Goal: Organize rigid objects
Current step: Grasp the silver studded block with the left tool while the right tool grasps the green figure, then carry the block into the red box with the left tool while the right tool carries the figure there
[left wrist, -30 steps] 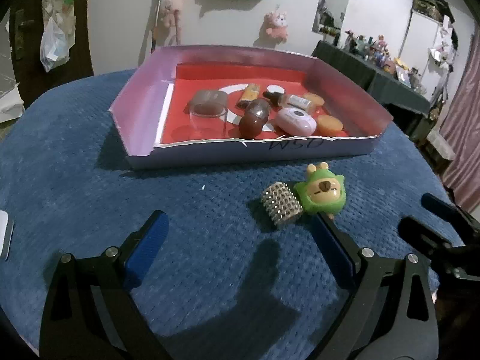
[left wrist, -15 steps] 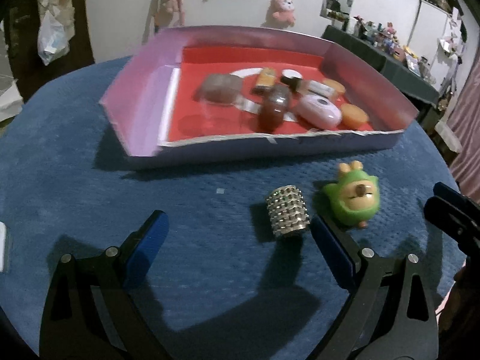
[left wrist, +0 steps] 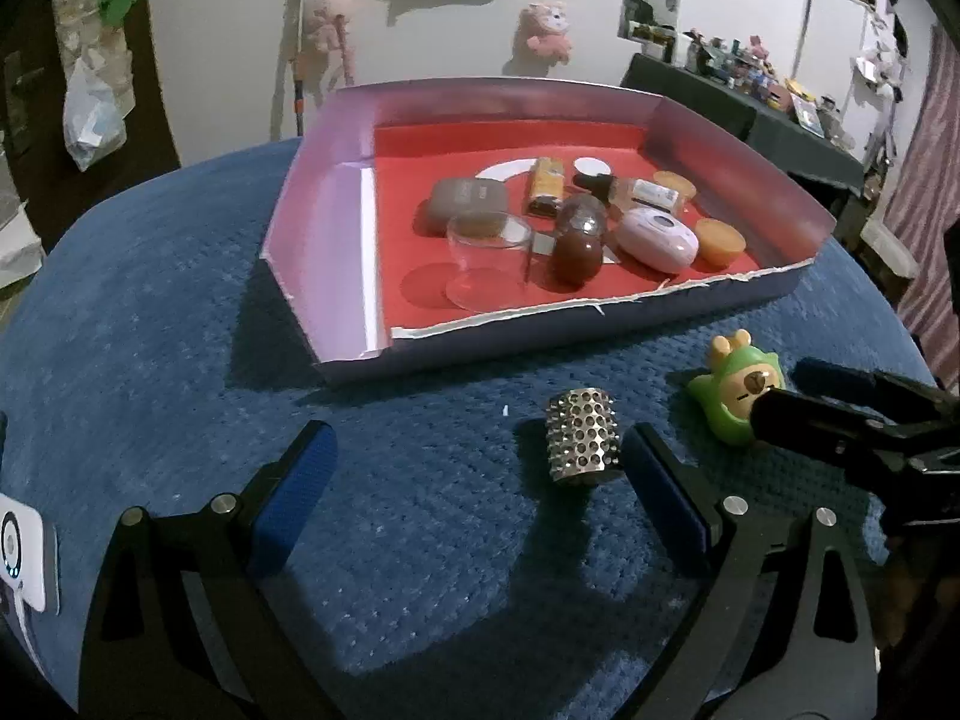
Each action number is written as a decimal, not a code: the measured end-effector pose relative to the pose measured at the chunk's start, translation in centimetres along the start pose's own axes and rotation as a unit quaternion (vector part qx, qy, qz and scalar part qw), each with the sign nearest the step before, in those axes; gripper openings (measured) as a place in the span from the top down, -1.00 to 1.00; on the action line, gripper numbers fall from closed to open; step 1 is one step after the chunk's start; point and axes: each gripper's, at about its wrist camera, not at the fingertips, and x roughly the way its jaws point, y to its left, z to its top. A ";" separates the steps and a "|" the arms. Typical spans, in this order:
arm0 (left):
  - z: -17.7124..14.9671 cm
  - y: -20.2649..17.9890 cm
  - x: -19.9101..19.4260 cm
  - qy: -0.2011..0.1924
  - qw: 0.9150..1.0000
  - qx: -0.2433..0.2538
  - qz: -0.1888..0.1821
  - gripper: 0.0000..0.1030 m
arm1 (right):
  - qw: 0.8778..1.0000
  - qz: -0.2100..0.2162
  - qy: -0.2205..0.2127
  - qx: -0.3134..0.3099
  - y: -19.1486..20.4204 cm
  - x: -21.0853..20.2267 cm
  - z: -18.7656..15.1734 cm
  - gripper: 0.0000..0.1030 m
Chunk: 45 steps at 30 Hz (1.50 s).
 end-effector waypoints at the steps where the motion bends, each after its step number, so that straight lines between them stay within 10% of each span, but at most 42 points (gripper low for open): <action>1: 0.0 -0.1 0.1 0.000 1.000 0.002 -0.002 -0.87 | 1.000 -0.005 0.000 -0.003 0.2 0.2 0.0 -0.87; 11: 0.1 -1.5 1.1 0.009 0.999 0.015 -0.050 0.04 | 0.999 -0.006 0.009 -0.035 1.5 1.2 0.5 -0.40; 15: 0.3 -1.9 1.0 0.011 0.997 0.015 -0.072 0.52 | 0.999 0.038 0.014 -0.035 1.5 1.6 0.4 0.14; 45: 1.7 -2.6 -2.5 -0.037 0.996 0.022 -0.080 0.53 | 0.996 0.084 -0.018 -0.030 1.8 -2.1 1.8 0.15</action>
